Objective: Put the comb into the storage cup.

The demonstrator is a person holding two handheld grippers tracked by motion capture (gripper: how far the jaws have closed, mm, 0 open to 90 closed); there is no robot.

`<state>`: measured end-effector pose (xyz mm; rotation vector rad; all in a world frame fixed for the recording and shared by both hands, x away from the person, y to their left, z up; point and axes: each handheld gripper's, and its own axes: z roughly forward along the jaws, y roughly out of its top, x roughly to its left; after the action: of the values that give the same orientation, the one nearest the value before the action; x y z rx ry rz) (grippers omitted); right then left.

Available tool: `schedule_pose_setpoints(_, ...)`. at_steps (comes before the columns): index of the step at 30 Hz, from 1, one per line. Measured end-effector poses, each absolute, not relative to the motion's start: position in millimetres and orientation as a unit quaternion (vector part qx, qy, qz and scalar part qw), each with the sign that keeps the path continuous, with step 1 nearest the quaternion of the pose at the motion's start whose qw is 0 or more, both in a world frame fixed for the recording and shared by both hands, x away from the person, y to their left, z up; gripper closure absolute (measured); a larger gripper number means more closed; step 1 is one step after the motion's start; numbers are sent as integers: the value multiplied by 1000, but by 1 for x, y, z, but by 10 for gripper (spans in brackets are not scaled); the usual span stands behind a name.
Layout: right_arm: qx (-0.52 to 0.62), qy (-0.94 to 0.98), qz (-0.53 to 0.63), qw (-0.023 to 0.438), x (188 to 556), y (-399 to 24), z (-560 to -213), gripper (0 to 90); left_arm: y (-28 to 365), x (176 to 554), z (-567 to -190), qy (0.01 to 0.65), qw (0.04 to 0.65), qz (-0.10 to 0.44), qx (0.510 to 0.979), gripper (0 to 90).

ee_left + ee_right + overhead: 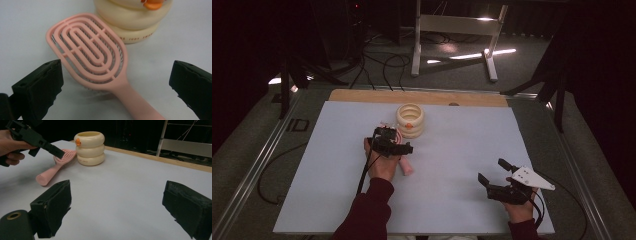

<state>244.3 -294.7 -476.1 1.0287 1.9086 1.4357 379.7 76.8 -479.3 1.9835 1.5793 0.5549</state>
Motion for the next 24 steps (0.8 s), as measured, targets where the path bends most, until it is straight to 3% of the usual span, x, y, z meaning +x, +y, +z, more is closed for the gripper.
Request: schedule_pose_setpoints(24,383,707,531,269,244,-296,-476,89,65,382,-496,616,232,192,728,0)
